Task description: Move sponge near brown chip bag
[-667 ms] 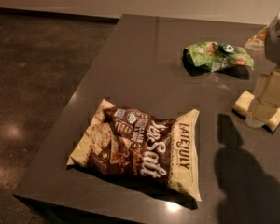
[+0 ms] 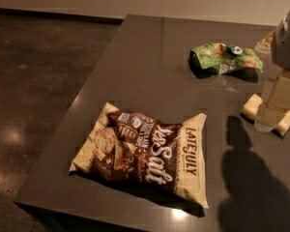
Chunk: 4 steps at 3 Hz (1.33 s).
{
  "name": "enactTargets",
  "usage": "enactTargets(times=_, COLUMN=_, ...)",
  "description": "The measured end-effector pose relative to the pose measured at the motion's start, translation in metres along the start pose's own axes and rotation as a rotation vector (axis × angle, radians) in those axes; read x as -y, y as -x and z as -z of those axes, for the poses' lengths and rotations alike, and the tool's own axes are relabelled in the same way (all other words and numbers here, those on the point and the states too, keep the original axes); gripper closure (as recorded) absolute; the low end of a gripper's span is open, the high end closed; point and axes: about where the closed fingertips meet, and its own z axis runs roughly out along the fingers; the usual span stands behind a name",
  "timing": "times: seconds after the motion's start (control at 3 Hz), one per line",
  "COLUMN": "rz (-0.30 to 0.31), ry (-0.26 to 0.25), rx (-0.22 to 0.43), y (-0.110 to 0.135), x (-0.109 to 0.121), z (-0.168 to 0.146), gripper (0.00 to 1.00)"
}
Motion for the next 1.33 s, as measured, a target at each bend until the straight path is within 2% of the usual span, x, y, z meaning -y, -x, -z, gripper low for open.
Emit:
enactTargets(times=0.33, rz=-0.007, ry=-0.011, rx=-0.044, y=-0.009, x=0.017, z=-0.023, gripper=0.00)
enactTargets(times=0.67, rz=-0.036, ry=0.005, rx=-0.087, y=-0.024, x=0.038, z=-0.051, gripper=0.00)
enactTargets(times=1.33, rz=-0.117, ry=0.072, rx=-0.154, y=-0.052, x=0.062, z=-0.090, gripper=0.00)
